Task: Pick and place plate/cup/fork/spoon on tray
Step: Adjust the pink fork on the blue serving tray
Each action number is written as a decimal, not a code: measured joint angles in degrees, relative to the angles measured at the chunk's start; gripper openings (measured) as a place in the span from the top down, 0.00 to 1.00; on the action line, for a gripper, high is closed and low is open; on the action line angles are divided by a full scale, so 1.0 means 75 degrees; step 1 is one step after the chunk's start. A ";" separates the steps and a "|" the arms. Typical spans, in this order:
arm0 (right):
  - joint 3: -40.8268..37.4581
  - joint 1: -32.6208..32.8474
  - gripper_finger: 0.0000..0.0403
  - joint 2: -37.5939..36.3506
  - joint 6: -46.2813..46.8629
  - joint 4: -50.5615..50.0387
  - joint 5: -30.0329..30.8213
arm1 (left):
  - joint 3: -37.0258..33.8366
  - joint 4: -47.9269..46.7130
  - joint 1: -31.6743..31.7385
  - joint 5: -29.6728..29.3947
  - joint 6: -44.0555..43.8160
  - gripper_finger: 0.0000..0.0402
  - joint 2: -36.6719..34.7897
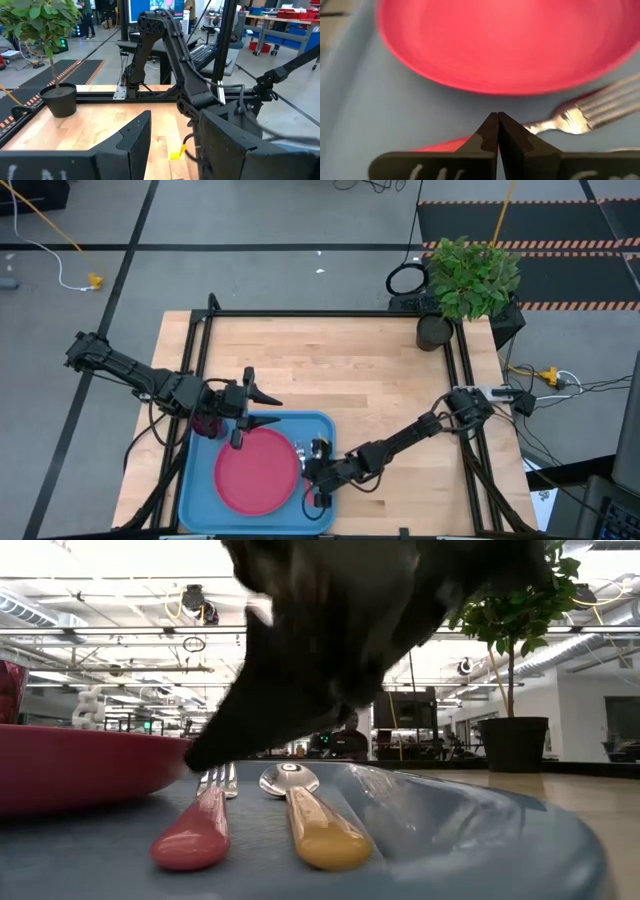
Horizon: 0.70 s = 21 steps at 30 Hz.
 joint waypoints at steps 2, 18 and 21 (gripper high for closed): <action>-0.0005 -0.0062 1.00 0.0156 -0.0001 0.0062 -0.0069 | 0.0000 0.0000 0.0000 0.0000 0.0000 0.57 0.0000; 0.0012 -0.0041 1.00 0.0332 0.1807 -0.0140 0.0719 | 0.0000 -0.0023 0.0000 0.0000 0.0044 0.57 0.0003; 0.0006 0.0047 1.00 0.0340 0.2085 -0.0185 0.1119 | 0.0000 -0.0024 0.0000 0.0000 0.0049 0.57 0.0001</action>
